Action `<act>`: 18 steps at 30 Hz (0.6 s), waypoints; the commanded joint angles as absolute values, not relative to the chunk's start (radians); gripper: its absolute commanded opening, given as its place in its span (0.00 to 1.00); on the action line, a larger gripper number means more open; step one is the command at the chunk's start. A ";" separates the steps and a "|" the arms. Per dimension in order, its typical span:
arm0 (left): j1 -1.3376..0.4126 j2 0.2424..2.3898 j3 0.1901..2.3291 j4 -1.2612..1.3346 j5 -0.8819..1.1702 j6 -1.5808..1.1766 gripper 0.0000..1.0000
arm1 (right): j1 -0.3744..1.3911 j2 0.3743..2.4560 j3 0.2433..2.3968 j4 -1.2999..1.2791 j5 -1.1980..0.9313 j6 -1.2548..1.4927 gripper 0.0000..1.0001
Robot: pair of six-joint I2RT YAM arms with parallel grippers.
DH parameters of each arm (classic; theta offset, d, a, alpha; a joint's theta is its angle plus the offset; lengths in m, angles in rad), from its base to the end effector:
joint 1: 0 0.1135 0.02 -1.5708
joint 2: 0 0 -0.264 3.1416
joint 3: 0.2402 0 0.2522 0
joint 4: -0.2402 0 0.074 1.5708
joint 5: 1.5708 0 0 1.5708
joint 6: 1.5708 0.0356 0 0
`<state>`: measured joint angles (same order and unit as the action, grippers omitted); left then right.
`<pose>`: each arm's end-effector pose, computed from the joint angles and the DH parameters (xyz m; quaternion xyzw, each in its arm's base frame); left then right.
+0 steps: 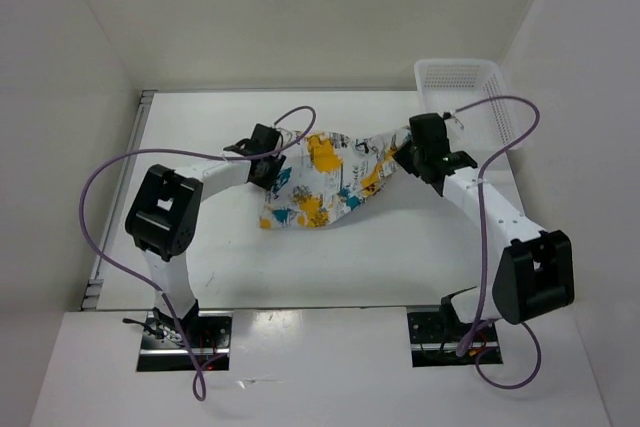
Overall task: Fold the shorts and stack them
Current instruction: Fold the shorts
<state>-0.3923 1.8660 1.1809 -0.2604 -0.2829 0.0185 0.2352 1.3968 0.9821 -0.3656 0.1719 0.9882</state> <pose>0.3621 -0.1391 0.1698 0.1497 0.9311 0.0752 0.3241 0.2933 0.0640 0.2530 0.3688 0.8429 0.1554 0.3596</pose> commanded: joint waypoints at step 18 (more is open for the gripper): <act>-0.287 2.053 1.445 -0.370 0.066 0.000 0.54 | 0.848 1.950 1.663 -0.433 0.638 0.069 0.00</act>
